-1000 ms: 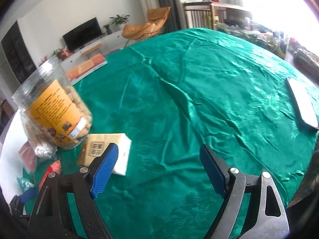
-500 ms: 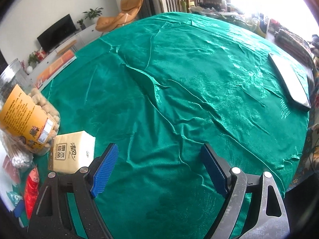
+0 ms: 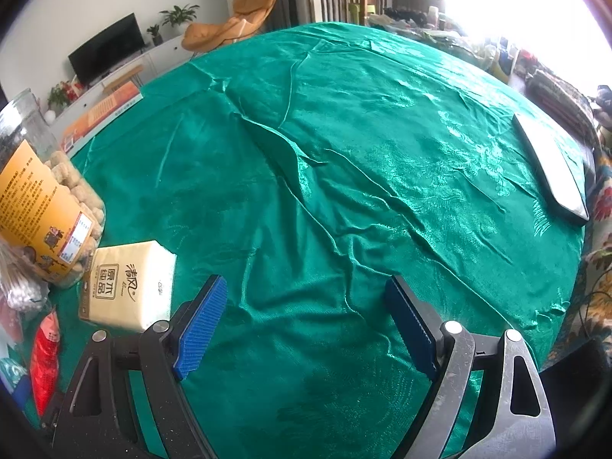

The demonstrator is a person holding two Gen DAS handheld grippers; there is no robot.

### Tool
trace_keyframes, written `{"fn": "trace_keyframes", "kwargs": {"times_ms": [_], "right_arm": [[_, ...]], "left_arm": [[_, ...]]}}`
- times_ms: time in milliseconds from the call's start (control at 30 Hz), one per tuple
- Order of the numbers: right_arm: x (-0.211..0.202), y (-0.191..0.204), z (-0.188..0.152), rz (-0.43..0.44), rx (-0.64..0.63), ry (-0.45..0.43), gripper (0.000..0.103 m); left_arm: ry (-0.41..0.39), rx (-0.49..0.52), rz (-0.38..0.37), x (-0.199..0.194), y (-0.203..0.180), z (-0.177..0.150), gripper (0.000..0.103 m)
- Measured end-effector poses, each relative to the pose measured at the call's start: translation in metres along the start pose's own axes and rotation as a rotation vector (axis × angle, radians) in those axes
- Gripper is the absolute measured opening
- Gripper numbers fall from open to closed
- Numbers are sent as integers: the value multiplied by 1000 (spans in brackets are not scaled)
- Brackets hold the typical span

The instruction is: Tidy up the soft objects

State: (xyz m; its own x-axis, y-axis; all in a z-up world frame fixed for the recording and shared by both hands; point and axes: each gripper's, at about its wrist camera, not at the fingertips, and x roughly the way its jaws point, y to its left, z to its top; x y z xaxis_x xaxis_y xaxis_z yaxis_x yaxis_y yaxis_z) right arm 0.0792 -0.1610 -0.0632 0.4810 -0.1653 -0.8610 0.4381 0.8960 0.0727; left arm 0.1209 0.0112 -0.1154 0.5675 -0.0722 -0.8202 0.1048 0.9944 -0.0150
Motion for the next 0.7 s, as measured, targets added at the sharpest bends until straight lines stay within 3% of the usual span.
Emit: {"fn": "trace_keyframes", "kwargs": {"times_ms": [700], "right_arm": [[1,4,1,-31,-27,7,87]], "left_arm": [[0,0,0,0,0,0,103]]}}
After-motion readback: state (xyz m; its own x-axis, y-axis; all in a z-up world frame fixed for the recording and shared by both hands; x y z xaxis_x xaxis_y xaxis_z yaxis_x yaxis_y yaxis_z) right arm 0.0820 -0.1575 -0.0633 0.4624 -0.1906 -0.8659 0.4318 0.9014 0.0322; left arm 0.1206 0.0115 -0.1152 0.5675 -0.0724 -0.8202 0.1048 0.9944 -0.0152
